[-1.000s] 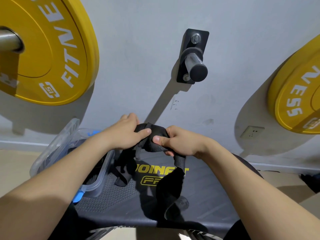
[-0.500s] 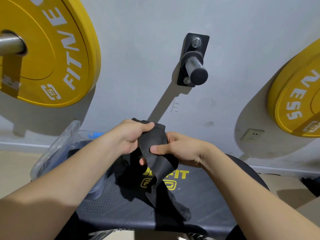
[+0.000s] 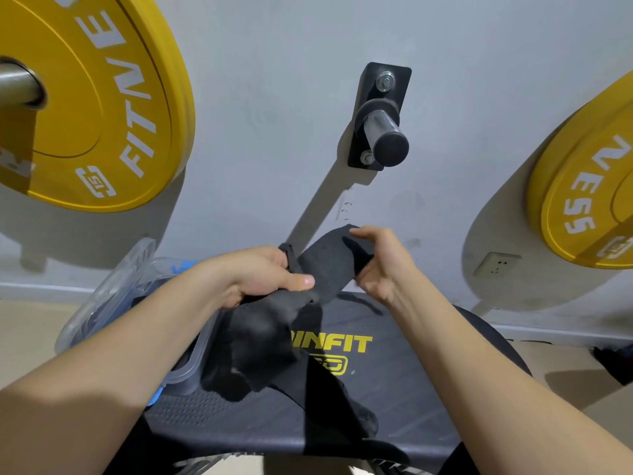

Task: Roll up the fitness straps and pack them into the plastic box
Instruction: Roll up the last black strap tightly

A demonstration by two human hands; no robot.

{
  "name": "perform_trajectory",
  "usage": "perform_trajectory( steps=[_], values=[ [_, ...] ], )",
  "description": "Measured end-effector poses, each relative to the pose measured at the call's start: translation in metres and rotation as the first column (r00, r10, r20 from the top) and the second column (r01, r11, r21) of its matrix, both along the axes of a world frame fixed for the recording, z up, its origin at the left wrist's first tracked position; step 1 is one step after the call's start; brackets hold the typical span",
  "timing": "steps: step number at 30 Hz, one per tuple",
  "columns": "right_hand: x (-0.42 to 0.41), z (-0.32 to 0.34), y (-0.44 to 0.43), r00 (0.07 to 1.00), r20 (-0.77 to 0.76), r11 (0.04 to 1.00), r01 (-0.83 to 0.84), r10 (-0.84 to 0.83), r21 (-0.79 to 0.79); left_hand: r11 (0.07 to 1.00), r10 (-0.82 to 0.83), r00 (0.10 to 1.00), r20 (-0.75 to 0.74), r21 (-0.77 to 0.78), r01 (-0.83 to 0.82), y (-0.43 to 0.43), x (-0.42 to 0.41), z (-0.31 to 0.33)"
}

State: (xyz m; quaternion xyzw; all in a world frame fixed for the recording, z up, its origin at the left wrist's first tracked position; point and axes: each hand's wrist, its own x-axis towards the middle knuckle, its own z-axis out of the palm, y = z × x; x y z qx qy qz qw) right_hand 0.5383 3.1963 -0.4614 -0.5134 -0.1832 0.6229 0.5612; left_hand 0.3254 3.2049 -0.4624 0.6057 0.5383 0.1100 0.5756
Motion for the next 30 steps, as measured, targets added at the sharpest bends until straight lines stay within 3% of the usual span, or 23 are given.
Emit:
perform_trajectory(
  steps=[2, 5, 7, 10, 12, 15, 17, 19, 21, 23, 25, 27, 30],
  values=[
    [0.007, 0.001, 0.006, 0.987, 0.044, 0.988, 0.151, -0.152, 0.028, 0.988, -0.100, 0.962, -0.254, 0.087, 0.125, 0.000, -0.002, -0.006],
    [0.013, 0.001, 0.009, 0.936, 0.082, 0.938, 0.336, -0.343, 0.089, 0.934, -0.167, 0.795, -0.583, 0.163, 0.317, 0.001, 0.002, -0.015],
    [0.013, -0.001, 0.011, 0.899, 0.269, 0.937, 0.315, -0.345, 0.151, 0.915, -0.204, 0.740, -0.641, 0.145, 0.378, 0.003, 0.005, -0.021],
    [0.003, 0.000, 0.007, 0.863, 0.444, 0.963, 0.154, -0.239, 0.220, 0.902, -0.183, 0.754, -0.630, 0.197, 0.384, 0.009, 0.005, -0.028],
    [-0.004, 0.000, 0.004, 0.868, 0.475, 0.974, 0.045, -0.148, 0.222, 0.912, -0.134, 0.837, -0.531, 0.265, 0.314, 0.013, 0.006, -0.029],
    [-0.016, 0.000, -0.003, 0.813, 0.582, 0.974, -0.131, -0.002, 0.186, 0.968, 0.116, 0.988, -0.100, 0.236, -0.090, 0.020, 0.013, -0.019],
    [-0.021, 0.001, -0.009, 0.774, 0.627, 0.958, -0.238, 0.089, 0.159, 0.952, 0.293, 0.932, 0.214, 0.025, -0.305, 0.024, 0.015, -0.007],
    [-0.021, 0.002, -0.014, 0.722, 0.659, 0.918, -0.377, 0.211, 0.120, 0.927, 0.375, 0.818, 0.437, -0.169, -0.334, 0.027, 0.015, 0.001],
    [-0.019, 0.002, -0.018, 0.634, 0.692, 0.837, -0.542, 0.346, 0.079, 0.917, 0.398, 0.711, 0.580, -0.248, -0.312, 0.024, 0.015, 0.005],
    [-0.017, 0.001, -0.022, 0.564, 0.676, 0.743, -0.669, 0.475, 0.036, 0.910, 0.410, 0.611, 0.677, -0.266, -0.316, 0.019, 0.017, 0.006],
    [-0.017, 0.001, -0.024, 0.506, 0.666, 0.688, -0.726, 0.548, -0.014, 0.898, 0.418, 0.599, 0.683, -0.210, -0.388, 0.016, 0.019, 0.006],
    [-0.018, 0.004, -0.023, 0.497, 0.671, 0.707, -0.705, 0.550, -0.058, 0.897, 0.379, 0.647, 0.662, -0.089, -0.434, 0.017, 0.017, 0.005],
    [-0.014, 0.010, -0.018, 0.613, 0.700, 0.858, -0.513, 0.367, -0.001, 0.906, 0.239, 0.801, 0.550, 0.170, -0.387, 0.013, 0.015, 0.008]
  ],
)
